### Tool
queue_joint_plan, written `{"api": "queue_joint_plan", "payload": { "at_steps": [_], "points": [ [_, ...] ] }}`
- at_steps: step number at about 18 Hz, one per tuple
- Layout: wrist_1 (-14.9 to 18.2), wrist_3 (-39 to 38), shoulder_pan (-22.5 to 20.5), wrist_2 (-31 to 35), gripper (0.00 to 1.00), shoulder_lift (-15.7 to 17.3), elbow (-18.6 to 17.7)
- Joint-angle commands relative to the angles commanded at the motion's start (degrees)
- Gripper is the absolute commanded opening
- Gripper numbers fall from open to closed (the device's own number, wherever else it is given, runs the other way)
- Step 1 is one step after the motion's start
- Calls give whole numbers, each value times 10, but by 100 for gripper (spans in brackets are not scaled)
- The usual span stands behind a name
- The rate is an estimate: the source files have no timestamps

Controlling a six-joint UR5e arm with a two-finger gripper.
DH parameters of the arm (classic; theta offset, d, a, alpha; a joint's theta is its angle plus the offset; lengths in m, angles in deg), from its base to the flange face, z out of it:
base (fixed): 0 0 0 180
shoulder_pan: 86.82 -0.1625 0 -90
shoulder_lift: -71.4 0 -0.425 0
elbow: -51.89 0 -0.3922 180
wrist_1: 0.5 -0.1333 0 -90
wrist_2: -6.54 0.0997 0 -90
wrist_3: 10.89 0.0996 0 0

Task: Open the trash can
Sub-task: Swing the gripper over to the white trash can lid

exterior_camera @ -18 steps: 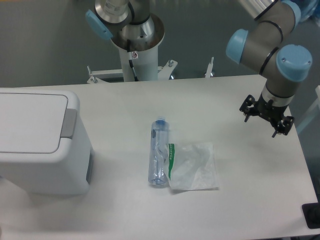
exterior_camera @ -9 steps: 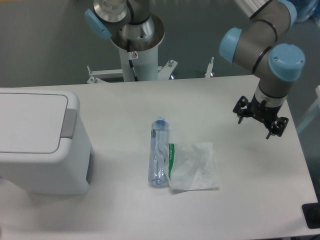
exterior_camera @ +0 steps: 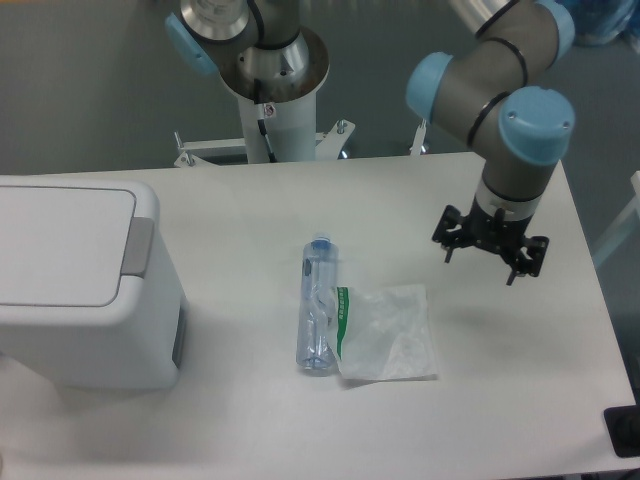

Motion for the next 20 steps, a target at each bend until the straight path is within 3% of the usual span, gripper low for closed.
{"api": "queue_joint_plan", "payload": {
  "at_steps": [5,12,17,20],
  "points": [
    [4,-76,19,-37,100,17,6],
    [49,-228,80,-140,100,69,11],
    [84,-308,127,-184,100,84,34],
    [84,-356,150,-215,100,98,36]
  ]
}}
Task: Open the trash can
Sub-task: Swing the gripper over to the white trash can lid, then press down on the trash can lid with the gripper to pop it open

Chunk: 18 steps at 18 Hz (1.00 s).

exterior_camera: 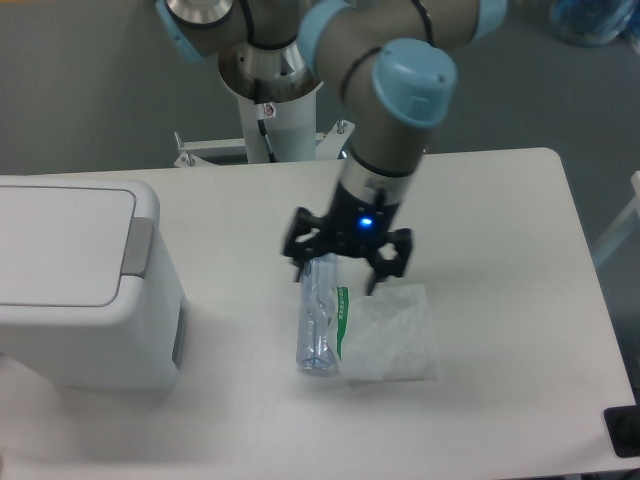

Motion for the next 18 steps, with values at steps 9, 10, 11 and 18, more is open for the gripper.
{"api": "queue_joint_plan", "payload": {
  "at_steps": [9,10,11,18],
  "points": [
    [-2,-111,51,3,100,9,33],
    [-3,-114,59,5,100,9,33],
    [-3,-114,62,6,100,8,33],
    [-3,-115,84,8,100,39,4]
  ]
}}
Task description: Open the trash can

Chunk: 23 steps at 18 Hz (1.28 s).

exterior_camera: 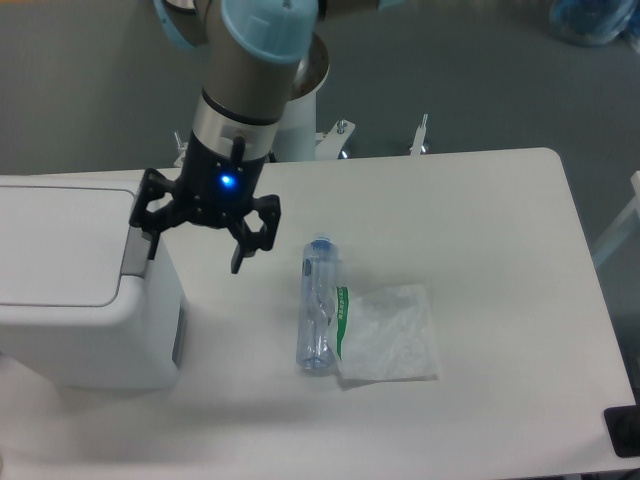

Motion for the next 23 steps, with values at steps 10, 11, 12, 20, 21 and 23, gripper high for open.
{"api": "queue_joint_plan", "payload": {
  "at_steps": [10,11,12,20,21,23],
  "points": [
    [-11,-4,0,1,100,1,-37],
    [-11,-5,0,1,100,0,-37],
    [-11,-5,0,1,100,-2,-37],
    [-11,-5,2,5,100,-3,-37],
    [-12,-5,2,5,100,-3,-37],
    [-13,-4,1,5,100,-2,-31]
  ]
}}
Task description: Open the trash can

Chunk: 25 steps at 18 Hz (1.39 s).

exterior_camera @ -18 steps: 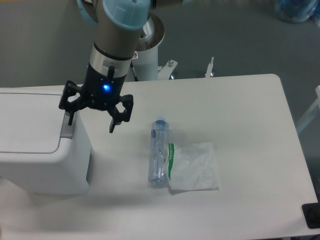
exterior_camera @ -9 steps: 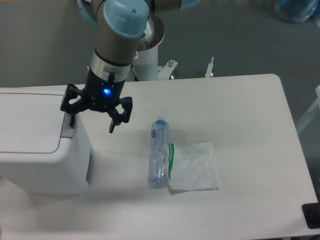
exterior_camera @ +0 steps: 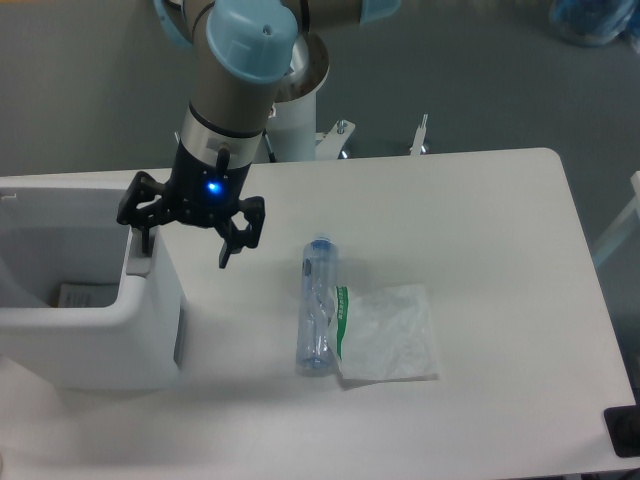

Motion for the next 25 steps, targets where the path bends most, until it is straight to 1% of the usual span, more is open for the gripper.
{"api": "queue_joint_plan", "payload": {
  "at_steps": [3,5,7,9,11,13,16,19,20,21,23,24,25],
  "points": [
    [-7,8,-1,11,100,2,17],
    [-19,10,-12,18,100,1,23],
    [-39,17,-37,19,100,4,23],
    [-43,46,-58,21,100,4,22],
    [-44,95,-91,32,100,1,21],
    [-44,154,-123,53,100,-9,14],
    [-45,228,-188,64,100,-27,6],
    [-45,309,-247,65,100,-63,13],
    [-45,355,-284,65,100,-73,18],
    [-45,388,-300,65,100,-80,20],
    [-45,449,-317,68,100,-96,23],
    [-45,477,-328,76,100,-103,23],
    [-44,509,-332,98,100,-107,23]
  ]
}}
